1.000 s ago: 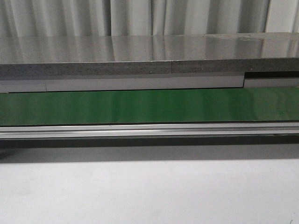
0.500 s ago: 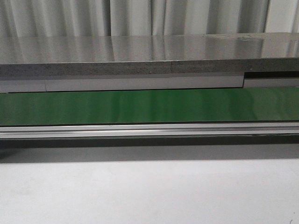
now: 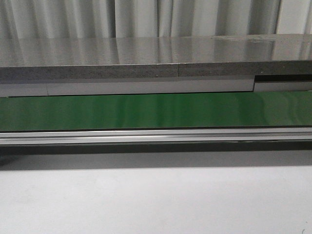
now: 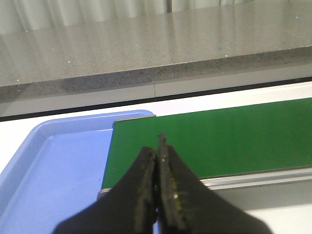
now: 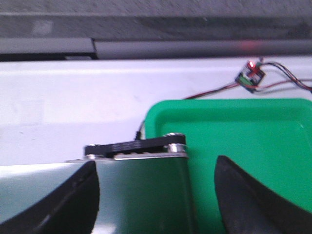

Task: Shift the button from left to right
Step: 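Carry the button to the green tray and release it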

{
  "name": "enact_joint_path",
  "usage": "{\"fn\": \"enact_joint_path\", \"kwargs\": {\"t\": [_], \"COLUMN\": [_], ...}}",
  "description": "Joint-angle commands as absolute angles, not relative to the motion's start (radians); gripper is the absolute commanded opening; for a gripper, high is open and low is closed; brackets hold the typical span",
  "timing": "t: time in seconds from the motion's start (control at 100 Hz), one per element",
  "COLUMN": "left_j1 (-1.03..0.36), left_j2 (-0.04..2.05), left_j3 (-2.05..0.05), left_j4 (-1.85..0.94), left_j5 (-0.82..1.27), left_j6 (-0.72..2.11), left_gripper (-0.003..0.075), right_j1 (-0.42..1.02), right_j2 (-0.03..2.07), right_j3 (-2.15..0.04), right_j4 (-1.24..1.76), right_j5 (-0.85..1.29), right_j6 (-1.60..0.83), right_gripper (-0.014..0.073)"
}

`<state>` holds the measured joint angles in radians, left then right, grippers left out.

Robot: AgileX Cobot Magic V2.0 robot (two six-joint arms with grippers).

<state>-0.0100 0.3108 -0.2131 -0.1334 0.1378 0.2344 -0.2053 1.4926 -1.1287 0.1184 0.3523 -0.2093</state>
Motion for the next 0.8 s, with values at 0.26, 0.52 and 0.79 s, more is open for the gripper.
{"fn": "enact_joint_path", "kwargs": {"t": [0.26,0.52,0.79], "left_j1": [-0.017,-0.017,-0.017], "left_j2": [0.317,0.317,0.317], "left_j3": [-0.240,-0.240,-0.240], "left_j4": [-0.143,-0.143,-0.143], "left_j5": [0.065,0.065,0.065], "left_j6": [0.232,0.232,0.232], "left_gripper": [-0.0019,-0.0019,-0.0019], "right_j1": [-0.023,0.012,0.012], "right_j2": [1.153,0.885,0.623], "right_j3": [-0.924,-0.721,-0.576], "right_j4": [0.153,0.155,0.162], "right_j5": [0.136,0.120,0.241], "right_j6": [-0.208,-0.208,-0.208], "right_gripper": [0.0509,0.0509,0.0508]}}
